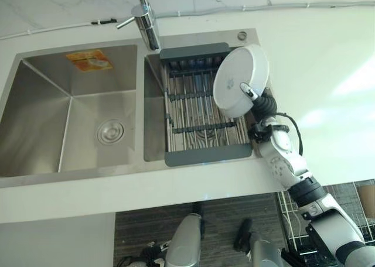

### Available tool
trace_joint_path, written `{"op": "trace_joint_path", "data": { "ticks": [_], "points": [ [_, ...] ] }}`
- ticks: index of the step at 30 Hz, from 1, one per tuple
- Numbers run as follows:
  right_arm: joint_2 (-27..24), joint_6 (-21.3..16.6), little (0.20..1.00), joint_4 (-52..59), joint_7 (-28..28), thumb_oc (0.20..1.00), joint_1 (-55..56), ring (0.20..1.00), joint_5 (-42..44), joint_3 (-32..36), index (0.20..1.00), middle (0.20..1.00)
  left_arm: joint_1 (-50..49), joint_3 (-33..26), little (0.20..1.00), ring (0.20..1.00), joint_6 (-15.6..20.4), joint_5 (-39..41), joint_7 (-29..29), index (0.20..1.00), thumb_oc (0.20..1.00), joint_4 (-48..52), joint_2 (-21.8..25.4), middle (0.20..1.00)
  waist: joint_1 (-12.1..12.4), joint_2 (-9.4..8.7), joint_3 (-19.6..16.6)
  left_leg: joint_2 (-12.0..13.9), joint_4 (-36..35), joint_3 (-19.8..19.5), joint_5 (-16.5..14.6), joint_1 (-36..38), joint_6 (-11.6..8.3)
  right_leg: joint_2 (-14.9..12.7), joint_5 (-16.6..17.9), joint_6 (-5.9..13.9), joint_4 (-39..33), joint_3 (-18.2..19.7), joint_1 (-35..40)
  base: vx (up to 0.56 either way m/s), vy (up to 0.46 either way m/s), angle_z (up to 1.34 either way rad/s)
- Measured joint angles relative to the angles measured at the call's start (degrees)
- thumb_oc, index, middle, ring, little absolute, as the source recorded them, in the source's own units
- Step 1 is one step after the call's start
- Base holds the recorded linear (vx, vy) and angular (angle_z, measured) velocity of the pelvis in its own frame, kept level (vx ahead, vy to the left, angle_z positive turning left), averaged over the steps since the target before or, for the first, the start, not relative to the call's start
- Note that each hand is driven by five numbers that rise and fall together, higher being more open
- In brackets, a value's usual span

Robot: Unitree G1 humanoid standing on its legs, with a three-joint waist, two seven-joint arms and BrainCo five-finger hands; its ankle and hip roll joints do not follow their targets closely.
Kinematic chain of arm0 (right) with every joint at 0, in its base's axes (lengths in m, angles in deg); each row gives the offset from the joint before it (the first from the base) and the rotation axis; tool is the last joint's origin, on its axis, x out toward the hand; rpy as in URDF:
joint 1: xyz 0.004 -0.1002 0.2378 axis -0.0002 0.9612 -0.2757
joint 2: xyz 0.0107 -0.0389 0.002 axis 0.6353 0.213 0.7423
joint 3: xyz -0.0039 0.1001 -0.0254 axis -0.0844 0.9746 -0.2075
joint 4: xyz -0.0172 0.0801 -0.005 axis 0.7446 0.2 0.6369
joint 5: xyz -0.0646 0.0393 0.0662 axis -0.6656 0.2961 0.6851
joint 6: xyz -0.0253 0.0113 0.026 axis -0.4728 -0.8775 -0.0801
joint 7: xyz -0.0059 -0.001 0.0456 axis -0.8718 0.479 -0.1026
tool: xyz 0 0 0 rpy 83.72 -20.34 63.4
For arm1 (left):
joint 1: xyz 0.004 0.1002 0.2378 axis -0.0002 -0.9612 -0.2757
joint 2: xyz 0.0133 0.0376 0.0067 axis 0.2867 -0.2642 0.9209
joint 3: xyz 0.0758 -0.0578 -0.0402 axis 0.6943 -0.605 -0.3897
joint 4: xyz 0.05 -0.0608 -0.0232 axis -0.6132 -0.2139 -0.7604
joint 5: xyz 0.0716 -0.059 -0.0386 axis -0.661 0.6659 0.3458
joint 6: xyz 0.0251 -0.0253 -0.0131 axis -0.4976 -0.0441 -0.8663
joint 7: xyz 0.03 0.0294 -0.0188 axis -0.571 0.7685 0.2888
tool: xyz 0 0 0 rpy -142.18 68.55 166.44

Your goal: Place the dishes in the dishwasher.

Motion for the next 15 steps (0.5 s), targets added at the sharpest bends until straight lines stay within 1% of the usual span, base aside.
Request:
{"op": "trace_joint_path", "data": {
  "ticks": [1,2,4,8,13,14,15],
  "points": [
    [-0.02,0.15,0.2,-0.03,0.12,0.2,-0.07,0.2,-0.04,-0.03,0.2,0.2,0.0,0.0,1.0,1.0,0.0,0.0,0.0,1.0,1.0,0.0,0.0,1.0,0.01,0.0,0.0,0.0,0.0,0.0,0.0,0.0,0.0,0.0,0.0,0.0,0.0,0.0,0.0,0.0,0.0,0.0],
    [0.01,1.49,0.2,-0.28,1.04,0.2,-0.71,0.2,-0.41,-0.27,0.2,0.2,0.04,-0.01,1.0,1.0,0.0,0.0,-0.01,1.0,1.0,0.18,0.0,1.0,0.02,0.0,0.0,-0.04,0.07,-0.01,0.03,0.0,0.02,-0.01,0.0,0.0,-0.01,-0.01,0.0,0.0,0.0,0.0],
    [0.13,1.73,0.2,-0.78,1.21,0.2,-1.31,0.2,-0.41,-0.34,0.2,0.2,0.05,-0.01,1.0,1.0,0.0,0.0,-0.02,1.0,1.0,0.42,0.0,1.0,0.29,0.0,0.0,-0.07,0.05,-0.04,0.06,0.0,0.03,-0.01,0.01,0.0,0.0,-0.07,0.0,0.0,0.0,0.0],
    [0.04,2.64,0.2,-3.34,3.74,0.2,-2.7,0.2,-0.51,-0.27,0.2,0.2,0.09,0.07,1.0,1.0,0.03,0.02,-0.05,1.0,1.0,0.42,-0.01,1.0,1.18,-0.02,-0.01,-0.09,0.04,-0.08,0.06,0.01,0.03,-0.02,0.01,0.01,0.0,-0.15,0.06,0.0,0.0,0.0],
    [0.14,2.54,0.2,-3.6,4.69,0.2,-2.85,0.2,-2.55,-0.31,0.2,0.2,0.07,0.36,1.0,1.0,0.09,0.01,-0.07,1.0,1.0,0.43,-0.04,1.0,1.28,-0.02,-0.01,-0.07,0.03,-0.09,0.14,0.02,0.05,-0.03,0.01,0.01,0.0,-0.19,0.09,-0.01,-0.018,0.0],
    [0.14,2.21,0.2,-3.65,4.6,0.2,-2.85,0.2,-2.51,-0.36,0.2,0.2,0.08,0.41,1.0,1.0,0.11,0.02,-0.1,1.0,1.0,0.44,-0.04,1.0,1.26,-0.02,-0.01,-0.04,0.01,-0.1,0.19,0.05,0.03,-0.01,0.01,0.01,-0.01,-0.2,0.1,-0.03,-0.05,0.0],
    [0.16,1.1,0.2,-3.81,4.61,0.2,-2.8,0.2,-2.49,-0.9,0.2,0.2,0.09,0.41,1.0,1.0,0.16,0.01,-0.17,1.0,1.0,0.43,-0.06,1.0,1.24,-0.03,-0.02,0.01,0.0,-0.08,0.22,0.13,0.02,0.02,0.01,0.01,-0.01,-0.2,0.15,-0.03,-0.048,-0.01]
  ]
}}
